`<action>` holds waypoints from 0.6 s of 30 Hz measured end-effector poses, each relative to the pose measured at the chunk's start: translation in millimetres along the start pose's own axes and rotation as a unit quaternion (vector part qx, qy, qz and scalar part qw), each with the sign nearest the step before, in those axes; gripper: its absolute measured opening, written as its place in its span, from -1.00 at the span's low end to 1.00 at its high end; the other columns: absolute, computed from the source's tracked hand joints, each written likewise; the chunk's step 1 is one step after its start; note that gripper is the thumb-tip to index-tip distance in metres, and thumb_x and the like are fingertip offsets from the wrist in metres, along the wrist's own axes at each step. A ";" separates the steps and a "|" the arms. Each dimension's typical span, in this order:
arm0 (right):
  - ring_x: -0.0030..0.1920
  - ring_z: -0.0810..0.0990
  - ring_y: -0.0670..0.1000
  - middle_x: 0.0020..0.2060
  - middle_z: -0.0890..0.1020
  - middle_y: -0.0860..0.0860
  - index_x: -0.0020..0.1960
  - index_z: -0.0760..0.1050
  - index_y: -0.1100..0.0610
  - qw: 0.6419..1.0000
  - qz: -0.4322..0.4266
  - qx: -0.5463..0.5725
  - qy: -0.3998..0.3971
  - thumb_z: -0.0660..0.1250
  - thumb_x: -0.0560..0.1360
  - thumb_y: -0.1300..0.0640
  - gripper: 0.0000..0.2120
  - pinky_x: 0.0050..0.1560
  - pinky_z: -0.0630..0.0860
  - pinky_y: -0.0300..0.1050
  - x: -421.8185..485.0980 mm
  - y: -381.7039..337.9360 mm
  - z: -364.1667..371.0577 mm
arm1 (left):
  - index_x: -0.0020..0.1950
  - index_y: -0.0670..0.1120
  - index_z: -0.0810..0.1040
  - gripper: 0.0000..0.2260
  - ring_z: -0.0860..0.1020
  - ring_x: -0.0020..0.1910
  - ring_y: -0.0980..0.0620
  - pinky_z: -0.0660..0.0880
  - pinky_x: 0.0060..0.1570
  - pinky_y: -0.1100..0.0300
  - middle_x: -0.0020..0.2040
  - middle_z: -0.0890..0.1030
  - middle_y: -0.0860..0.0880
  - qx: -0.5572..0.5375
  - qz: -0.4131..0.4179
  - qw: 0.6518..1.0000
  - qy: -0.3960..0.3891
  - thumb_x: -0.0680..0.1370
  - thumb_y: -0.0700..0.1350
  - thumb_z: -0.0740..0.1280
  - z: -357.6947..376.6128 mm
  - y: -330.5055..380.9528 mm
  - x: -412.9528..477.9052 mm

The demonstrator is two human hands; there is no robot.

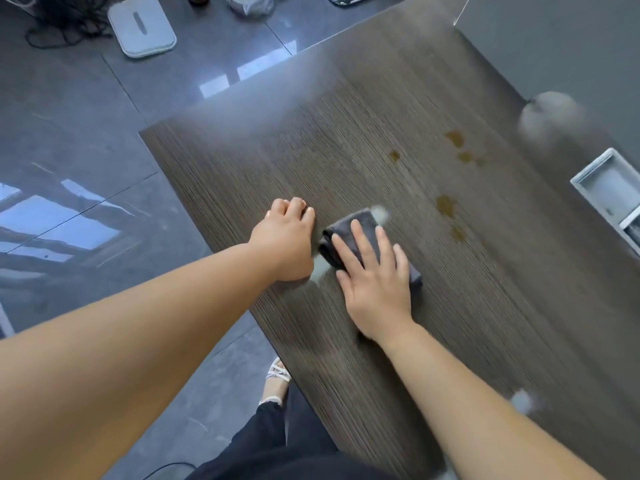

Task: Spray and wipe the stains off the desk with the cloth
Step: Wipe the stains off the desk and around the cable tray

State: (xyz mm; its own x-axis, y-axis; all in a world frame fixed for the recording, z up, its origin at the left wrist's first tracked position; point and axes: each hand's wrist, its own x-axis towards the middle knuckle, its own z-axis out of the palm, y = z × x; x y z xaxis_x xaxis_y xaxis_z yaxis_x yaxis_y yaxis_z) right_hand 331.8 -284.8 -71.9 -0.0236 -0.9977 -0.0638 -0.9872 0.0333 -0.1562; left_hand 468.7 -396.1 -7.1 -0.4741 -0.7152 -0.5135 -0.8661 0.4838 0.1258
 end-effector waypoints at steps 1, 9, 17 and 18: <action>0.43 0.27 0.27 0.49 0.26 0.05 0.47 0.28 -0.06 1.000 0.004 -0.005 0.006 0.05 0.57 -0.09 -0.52 0.33 0.23 0.27 16.6 4.9 -1.6 | 0.46 -0.14 0.15 -0.40 0.15 0.36 -0.17 0.30 0.27 0.04 0.42 0.16 -0.11 0.004 -0.004 1.000 0.000 0.49 0.00 0.26 -1.2 1.5 0.7; 0.53 -0.10 0.17 0.56 -0.11 -0.02 0.56 -0.06 -0.12 0.987 0.154 0.002 -0.042 -0.06 0.65 -0.09 -0.51 0.46 -0.05 0.18 120.6 29.6 -21.3 | 0.42 -0.15 0.19 -0.41 0.17 0.31 -0.16 0.39 0.05 0.04 0.36 0.16 -0.11 0.005 -0.016 1.000 -0.023 0.46 -0.02 0.31 -4.6 2.5 3.1; 0.42 0.28 0.28 0.48 0.28 0.06 0.46 0.31 -0.04 1.000 0.011 0.008 0.006 0.04 0.58 -0.08 -0.54 0.33 0.23 0.26 1.9 1.6 0.8 | 0.40 -0.17 0.20 -0.46 0.20 0.29 -0.18 0.36 0.07 0.06 0.33 0.18 -0.12 0.030 -0.004 0.999 -0.025 0.48 -0.04 0.27 -6.1 4.5 5.7; 0.42 0.29 0.27 0.48 0.29 0.05 0.45 0.32 -0.04 1.000 0.016 0.003 0.016 0.04 0.58 -0.08 -0.54 0.32 0.23 0.25 14.8 8.1 -0.9 | 0.39 -0.17 0.21 -0.47 0.20 0.28 -0.18 0.36 0.05 0.05 0.32 0.18 -0.13 0.034 -0.004 0.999 -0.028 0.48 -0.04 0.26 -7.9 4.6 6.3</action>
State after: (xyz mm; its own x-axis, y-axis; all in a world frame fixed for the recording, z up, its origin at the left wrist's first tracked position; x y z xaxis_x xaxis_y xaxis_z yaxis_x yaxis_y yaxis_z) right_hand 323.4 -299.3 -73.3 -0.0593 -0.9975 -0.0380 -0.9850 0.0646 -0.1599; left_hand 460.5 -402.3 -3.0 -0.4559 -0.6906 -0.5615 -0.8561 0.5128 0.0645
